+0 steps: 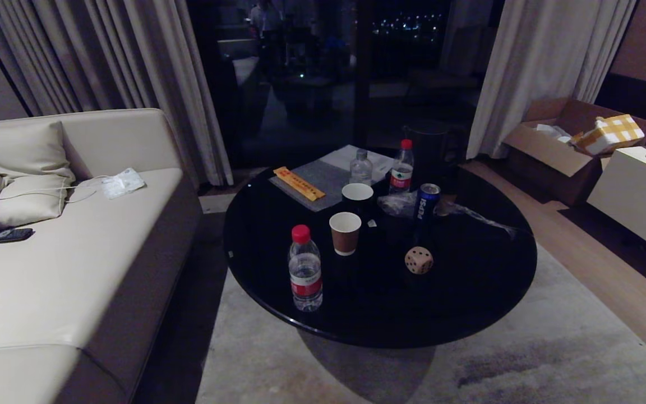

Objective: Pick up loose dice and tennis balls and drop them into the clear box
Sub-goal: Pick up toys out of the box

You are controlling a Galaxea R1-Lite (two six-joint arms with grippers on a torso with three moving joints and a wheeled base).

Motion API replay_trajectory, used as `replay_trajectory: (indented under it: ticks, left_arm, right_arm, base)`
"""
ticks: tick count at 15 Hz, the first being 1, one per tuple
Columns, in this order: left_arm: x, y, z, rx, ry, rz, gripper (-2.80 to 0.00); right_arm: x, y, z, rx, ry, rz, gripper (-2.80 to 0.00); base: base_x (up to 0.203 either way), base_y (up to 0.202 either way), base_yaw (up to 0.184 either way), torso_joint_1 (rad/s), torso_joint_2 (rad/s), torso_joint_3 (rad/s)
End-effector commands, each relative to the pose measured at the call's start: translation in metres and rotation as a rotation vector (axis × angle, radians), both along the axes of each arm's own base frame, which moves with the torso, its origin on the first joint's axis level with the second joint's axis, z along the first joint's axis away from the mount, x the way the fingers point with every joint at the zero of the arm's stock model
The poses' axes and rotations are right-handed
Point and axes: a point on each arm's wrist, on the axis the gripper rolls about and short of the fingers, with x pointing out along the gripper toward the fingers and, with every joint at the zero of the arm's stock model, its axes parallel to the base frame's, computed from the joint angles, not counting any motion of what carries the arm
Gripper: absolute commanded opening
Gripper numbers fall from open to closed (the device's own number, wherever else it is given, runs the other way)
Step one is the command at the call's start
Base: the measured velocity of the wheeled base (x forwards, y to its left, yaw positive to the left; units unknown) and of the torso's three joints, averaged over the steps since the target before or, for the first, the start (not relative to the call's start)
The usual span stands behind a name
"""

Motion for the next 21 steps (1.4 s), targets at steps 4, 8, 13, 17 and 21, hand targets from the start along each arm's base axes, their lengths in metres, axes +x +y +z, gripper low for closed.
replay_trajectory:
  ticks: [4,8,13,17,21]
  left_arm:
    - [0.0002,0.0,-0.0004,0.0,0.003,0.001,-2.8]
    - [0.0002,0.0,-0.0004,0.0,0.003,0.001,-2.8]
    - [0.0002,0.0,-0.0005,-0.002,0.004,0.001,-2.8]
    - [0.0002,0.0,-0.0005,-0.005,0.004,0.001,-2.8]
    - [0.0002,0.0001,-0.0005,-0.005,0.004,0.002,-2.8]
  right_arm:
    - [0.0003,0.0,-0.0008,0.0,0.004,0.001,-2.8]
    - [0.0003,0.0,-0.0008,0.0,0.004,0.001,-2.8]
    - [0.0003,0.0,-0.0008,0.0,0.004,0.0,-2.8]
    - [0.0003,0.0,-0.0008,0.0,0.004,0.002,-2.8]
    - [0.0003,0.0004,-0.0006,-0.016,0.004,0.018,-2.8]
  base:
    - [0.183,0.0,-0.002,0.002,0.0,0.003]
    - [0.181,0.0,-0.003,0.003,0.0,0.003]
    - [0.169,0.0,0.0,0.001,0.0,0.002]
    - [0.014,0.0,0.0,0.001,0.0,-0.001]
    - [0.0,0.0,0.0,0.0,0.0,0.0]
